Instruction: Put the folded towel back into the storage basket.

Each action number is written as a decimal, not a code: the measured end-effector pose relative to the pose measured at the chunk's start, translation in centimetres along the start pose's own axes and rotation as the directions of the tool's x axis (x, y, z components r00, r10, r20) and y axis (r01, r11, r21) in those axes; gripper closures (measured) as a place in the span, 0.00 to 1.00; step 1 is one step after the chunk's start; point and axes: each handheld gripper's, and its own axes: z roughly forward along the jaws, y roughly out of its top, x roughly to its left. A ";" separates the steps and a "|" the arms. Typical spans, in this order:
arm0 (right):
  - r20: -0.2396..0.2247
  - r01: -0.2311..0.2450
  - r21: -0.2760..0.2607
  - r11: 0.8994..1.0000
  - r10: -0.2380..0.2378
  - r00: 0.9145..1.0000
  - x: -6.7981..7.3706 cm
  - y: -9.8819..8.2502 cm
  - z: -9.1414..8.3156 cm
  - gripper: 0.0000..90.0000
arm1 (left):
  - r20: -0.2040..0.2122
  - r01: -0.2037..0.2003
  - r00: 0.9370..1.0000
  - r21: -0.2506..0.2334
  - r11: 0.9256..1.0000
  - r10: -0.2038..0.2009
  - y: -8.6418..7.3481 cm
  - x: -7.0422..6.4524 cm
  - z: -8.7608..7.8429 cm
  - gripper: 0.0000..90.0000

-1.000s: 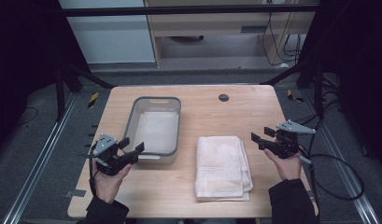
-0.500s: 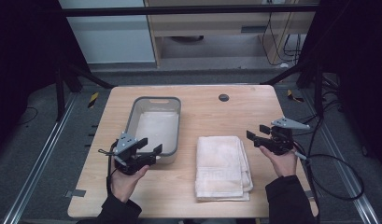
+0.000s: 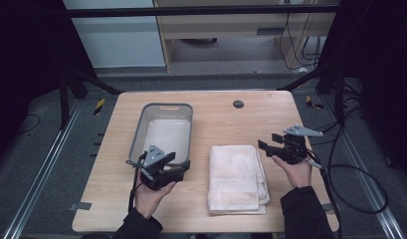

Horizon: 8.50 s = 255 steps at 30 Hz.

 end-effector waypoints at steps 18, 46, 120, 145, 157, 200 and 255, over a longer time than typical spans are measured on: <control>-0.009 0.016 0.038 0.999 -0.016 1.000 0.6 -0.7 1.8 0.33 | 0.060 -0.055 0.997 0.089 0.994 0.050 -2.0 -3.2 2.4 0.41; -0.010 0.028 0.191 0.981 -0.027 1.000 0.8 -3.8 5.7 0.30 | 0.080 -0.106 0.993 0.229 0.968 0.089 -5.1 -5.5 7.0 0.34; -0.135 -0.099 0.211 0.972 0.129 0.982 1.4 -2.7 4.5 0.76 | 0.244 -0.016 0.968 0.263 0.965 -0.051 -4.9 -5.4 7.7 0.84; -0.143 -0.088 0.066 0.994 0.096 0.985 2.7 0.1 1.2 0.76 | 0.243 -0.050 0.970 0.141 0.989 0.015 -2.2 -5.5 4.9 0.84; -0.146 -0.072 0.014 0.997 0.074 0.987 3.4 1.5 0.3 0.76 | 0.238 -0.058 0.971 0.088 0.994 0.035 -1.1 -5.3 3.6 0.84; -0.125 0.002 -0.103 0.995 -0.015 0.992 6.9 6.7 -0.8 0.76 | 0.195 -0.067 0.978 -0.031 0.997 0.072 2.3 -3.4 -0.1 0.85; -0.140 0.087 -0.172 0.981 -0.112 0.984 14.7 14.6 4.0 0.76 | 0.082 0.053 0.996 -0.178 0.983 -0.039 4.8 3.8 -6.2 0.85</control>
